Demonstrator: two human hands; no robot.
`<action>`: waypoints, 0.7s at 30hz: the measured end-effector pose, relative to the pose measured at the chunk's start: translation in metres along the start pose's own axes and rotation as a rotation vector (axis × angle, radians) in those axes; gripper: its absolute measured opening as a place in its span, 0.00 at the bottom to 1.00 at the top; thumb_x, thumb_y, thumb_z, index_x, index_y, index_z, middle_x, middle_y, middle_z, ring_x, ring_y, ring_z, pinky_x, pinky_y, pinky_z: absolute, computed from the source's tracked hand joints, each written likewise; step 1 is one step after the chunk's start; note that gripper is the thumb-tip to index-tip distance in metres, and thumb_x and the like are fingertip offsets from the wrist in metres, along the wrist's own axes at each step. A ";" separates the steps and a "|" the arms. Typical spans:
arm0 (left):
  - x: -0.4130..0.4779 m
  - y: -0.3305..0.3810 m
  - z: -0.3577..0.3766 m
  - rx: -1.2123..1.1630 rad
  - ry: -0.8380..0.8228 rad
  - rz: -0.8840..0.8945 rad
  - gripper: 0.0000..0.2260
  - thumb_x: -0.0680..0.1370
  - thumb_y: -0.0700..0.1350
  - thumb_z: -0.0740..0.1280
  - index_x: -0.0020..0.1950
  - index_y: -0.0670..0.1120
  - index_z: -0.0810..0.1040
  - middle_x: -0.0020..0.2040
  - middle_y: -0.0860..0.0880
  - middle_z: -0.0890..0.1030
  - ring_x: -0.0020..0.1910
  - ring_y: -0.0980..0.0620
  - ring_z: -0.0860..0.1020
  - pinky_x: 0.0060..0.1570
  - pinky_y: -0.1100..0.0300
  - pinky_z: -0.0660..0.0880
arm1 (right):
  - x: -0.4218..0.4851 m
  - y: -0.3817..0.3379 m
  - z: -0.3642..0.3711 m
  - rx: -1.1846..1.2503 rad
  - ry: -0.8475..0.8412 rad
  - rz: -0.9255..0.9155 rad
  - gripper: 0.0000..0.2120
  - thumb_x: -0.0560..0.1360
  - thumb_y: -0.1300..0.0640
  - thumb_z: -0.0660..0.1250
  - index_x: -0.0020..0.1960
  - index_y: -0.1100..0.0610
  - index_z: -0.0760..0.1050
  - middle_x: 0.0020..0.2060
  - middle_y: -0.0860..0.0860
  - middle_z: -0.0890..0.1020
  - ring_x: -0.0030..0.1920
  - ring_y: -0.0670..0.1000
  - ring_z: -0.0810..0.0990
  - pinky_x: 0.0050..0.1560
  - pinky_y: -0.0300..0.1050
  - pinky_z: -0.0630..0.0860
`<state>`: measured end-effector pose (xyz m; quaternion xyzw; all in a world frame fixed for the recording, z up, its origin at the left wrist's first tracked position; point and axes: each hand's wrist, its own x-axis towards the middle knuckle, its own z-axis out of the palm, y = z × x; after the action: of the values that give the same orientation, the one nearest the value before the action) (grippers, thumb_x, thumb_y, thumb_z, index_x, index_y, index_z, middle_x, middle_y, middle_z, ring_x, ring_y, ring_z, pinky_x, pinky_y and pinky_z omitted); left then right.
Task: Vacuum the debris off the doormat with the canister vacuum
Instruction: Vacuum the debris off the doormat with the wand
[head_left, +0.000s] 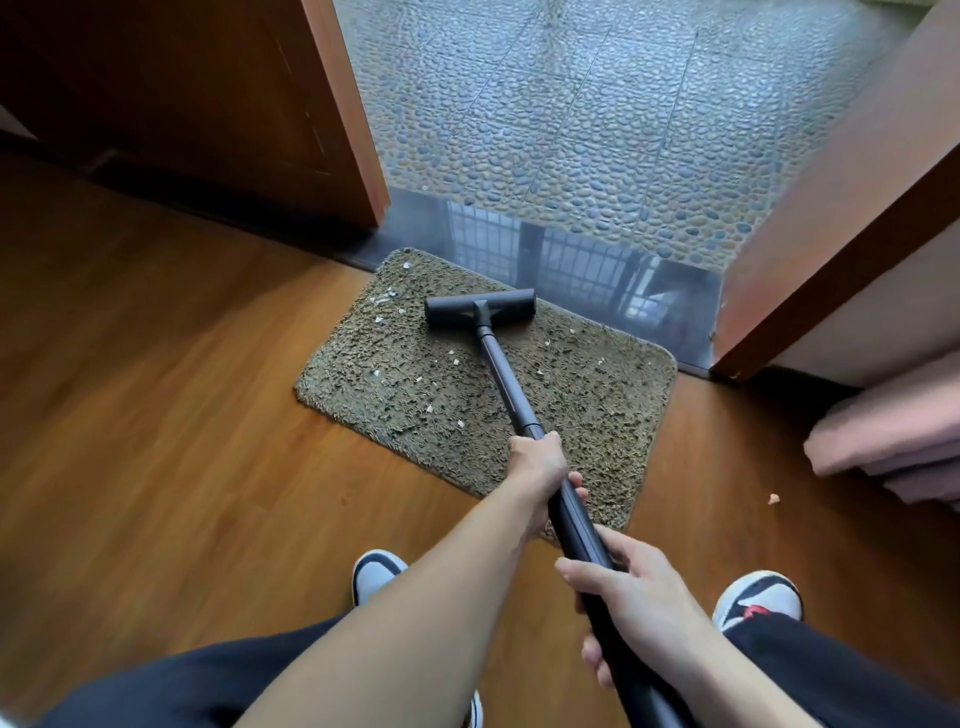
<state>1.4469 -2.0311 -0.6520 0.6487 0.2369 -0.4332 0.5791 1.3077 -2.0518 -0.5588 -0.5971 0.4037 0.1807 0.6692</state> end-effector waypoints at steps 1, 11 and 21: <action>0.003 0.005 -0.001 0.005 0.001 0.010 0.13 0.83 0.46 0.58 0.63 0.39 0.66 0.35 0.45 0.69 0.25 0.51 0.71 0.23 0.62 0.73 | 0.004 -0.004 0.000 -0.006 -0.001 0.002 0.07 0.78 0.61 0.69 0.55 0.54 0.77 0.35 0.60 0.73 0.22 0.57 0.76 0.21 0.42 0.73; -0.014 -0.015 -0.013 0.051 -0.006 -0.036 0.14 0.84 0.46 0.57 0.65 0.39 0.65 0.35 0.45 0.70 0.23 0.52 0.71 0.23 0.61 0.74 | -0.024 0.008 0.013 0.026 -0.012 0.058 0.12 0.76 0.65 0.69 0.55 0.50 0.78 0.32 0.60 0.73 0.21 0.57 0.76 0.21 0.43 0.72; -0.094 -0.089 -0.027 0.035 0.036 -0.054 0.06 0.84 0.46 0.56 0.52 0.45 0.63 0.37 0.44 0.70 0.23 0.52 0.71 0.23 0.61 0.74 | -0.099 0.058 0.010 -0.178 -0.043 0.034 0.23 0.64 0.54 0.78 0.57 0.42 0.81 0.27 0.45 0.76 0.31 0.43 0.74 0.36 0.34 0.68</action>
<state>1.3345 -1.9675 -0.6227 0.6599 0.2570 -0.4412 0.5513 1.2090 -2.0053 -0.5217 -0.6433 0.3816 0.2400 0.6188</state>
